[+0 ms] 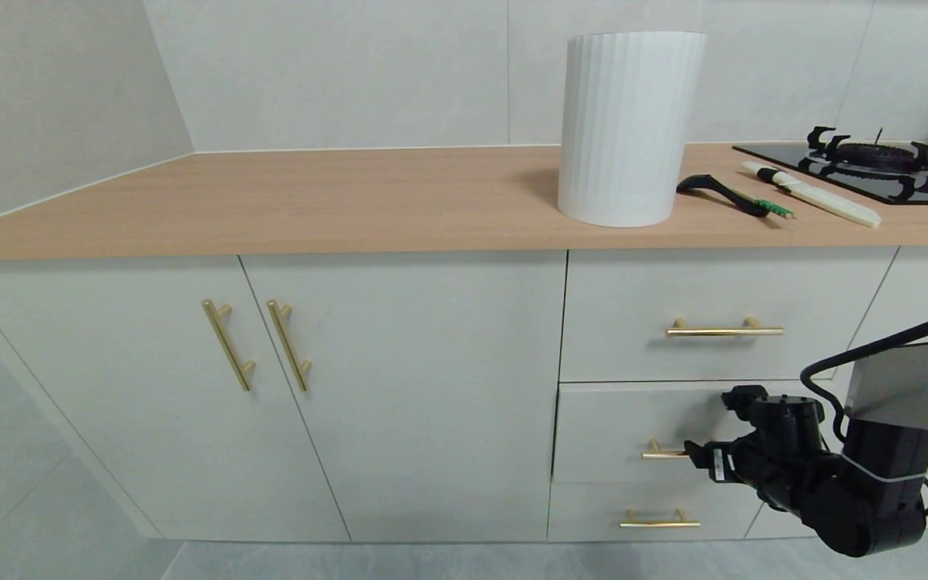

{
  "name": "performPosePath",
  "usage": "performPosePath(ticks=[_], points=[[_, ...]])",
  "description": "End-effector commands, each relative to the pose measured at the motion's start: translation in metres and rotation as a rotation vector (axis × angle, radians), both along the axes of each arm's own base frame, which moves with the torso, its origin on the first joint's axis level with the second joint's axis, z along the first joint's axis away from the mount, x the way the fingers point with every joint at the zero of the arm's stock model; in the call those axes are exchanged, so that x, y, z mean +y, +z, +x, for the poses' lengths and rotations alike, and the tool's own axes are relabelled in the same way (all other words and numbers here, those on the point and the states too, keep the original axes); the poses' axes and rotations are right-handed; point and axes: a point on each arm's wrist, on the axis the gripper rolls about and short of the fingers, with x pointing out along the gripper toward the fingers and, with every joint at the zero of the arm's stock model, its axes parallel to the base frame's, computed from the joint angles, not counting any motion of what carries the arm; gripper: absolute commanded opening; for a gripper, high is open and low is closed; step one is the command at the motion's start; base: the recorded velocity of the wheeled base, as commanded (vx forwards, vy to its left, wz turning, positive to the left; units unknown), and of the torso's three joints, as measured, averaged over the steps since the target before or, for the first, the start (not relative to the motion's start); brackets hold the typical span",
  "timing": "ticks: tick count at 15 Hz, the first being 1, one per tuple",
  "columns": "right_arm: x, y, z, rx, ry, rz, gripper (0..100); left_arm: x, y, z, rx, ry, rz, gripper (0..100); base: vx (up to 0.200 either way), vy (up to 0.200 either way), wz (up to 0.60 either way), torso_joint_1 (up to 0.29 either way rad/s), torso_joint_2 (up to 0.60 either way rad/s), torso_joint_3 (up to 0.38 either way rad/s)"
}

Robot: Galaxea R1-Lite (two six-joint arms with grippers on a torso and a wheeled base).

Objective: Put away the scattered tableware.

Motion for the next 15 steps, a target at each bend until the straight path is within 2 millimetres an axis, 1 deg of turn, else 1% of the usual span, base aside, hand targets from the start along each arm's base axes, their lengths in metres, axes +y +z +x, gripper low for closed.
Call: performPosePath(ticks=[1,2,3,6,7,8,9,10,11,13,14,15], points=[[0.000,-0.001,-0.001,0.007,0.001,-0.003,100,0.000,0.000,0.000,0.000,0.001,0.000,100,0.000,0.000,0.00,0.000,0.00,0.000],[0.000,0.000,-0.002,0.009,0.002,-0.002,100,0.000,0.000,0.000,0.000,0.001,0.000,100,0.000,0.000,0.00,0.000,0.00,0.000],[-0.001,0.005,-0.006,0.005,0.004,-0.004,100,0.000,0.000,0.000,0.000,0.001,0.000,100,0.000,0.000,0.00,0.000,0.00,0.000],[-0.002,0.054,-0.027,0.012,0.032,-0.019,100,0.000,0.000,0.000,0.000,0.001,0.000,100,0.000,0.000,0.00,0.000,0.00,0.000],[0.000,0.091,-0.041,0.018,0.065,-0.001,100,0.000,0.000,0.000,0.000,0.001,0.000,100,0.000,0.000,0.00,0.000,0.00,0.000],[0.004,0.133,-0.060,-0.011,0.118,0.030,100,0.000,0.000,0.000,0.000,0.001,0.000,100,0.000,0.000,0.00,0.000,0.00,0.000],[0.005,0.156,-0.069,-0.042,0.131,0.044,100,0.000,0.000,0.000,0.000,0.001,0.000,100,0.000,0.000,0.00,0.000,0.00,0.000],[0.007,0.171,-0.078,-0.076,0.140,0.055,100,0.000,0.000,0.000,0.000,0.001,0.000,100,0.000,0.000,0.00,0.000,0.00,0.000],[0.011,0.180,-0.082,-0.109,0.152,0.068,100,0.000,0.000,0.000,0.000,0.001,0.000,100,0.000,0.000,0.00,0.000,0.00,0.000],[0.017,0.181,-0.079,-0.129,0.151,0.103,100,0.000,0.000,0.000,0.000,0.001,0.000,100,0.000,0.000,0.00,0.000,0.00,0.000],[0.018,0.178,-0.073,-0.126,0.153,0.103,100,0.000,0.000,0.000,0.000,0.001,0.000,100,0.000,0.000,0.00,0.000,0.00,0.000],[0.021,0.180,-0.063,-0.132,0.154,0.102,100,0.000,0.000,0.000,0.000,0.001,0.000,100,0.000,0.000,0.00,0.000,0.00,0.000]])
